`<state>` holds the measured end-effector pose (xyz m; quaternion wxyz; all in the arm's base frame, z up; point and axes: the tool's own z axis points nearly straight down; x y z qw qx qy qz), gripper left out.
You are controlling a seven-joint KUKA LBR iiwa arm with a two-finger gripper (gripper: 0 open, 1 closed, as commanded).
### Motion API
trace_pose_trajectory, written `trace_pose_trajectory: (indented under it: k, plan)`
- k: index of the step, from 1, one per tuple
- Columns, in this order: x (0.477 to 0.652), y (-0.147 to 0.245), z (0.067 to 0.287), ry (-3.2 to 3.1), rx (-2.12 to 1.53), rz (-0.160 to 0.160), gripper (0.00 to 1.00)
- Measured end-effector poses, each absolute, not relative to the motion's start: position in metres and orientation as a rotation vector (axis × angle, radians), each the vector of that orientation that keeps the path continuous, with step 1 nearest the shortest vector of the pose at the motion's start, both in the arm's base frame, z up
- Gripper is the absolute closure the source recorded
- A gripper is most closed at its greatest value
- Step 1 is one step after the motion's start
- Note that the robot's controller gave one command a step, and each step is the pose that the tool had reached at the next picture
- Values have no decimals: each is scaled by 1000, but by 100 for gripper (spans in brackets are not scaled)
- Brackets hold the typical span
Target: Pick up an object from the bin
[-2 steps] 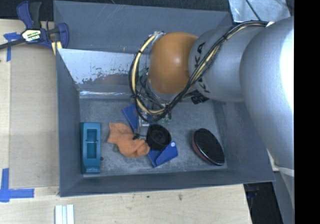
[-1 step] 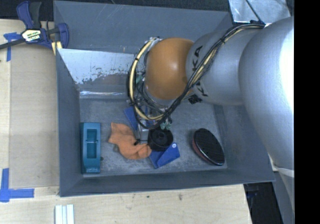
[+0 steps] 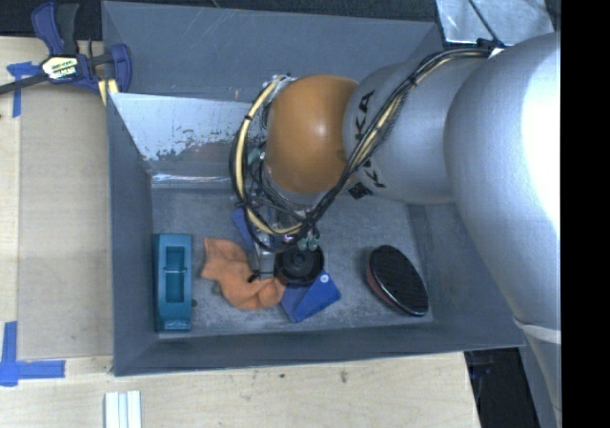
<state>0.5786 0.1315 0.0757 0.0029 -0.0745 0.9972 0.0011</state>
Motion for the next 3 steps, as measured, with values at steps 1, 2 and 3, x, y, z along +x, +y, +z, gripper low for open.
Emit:
trace_pose_trajectory:
  k: [1, 2, 3]
  plan:
    - [567, 105, 76, 3131, -26, 9, 0]
    - [574, 87, 79, 3119, -327, 5, 0]
    - [507, 38, 70, 3138, 94, 1, 100]
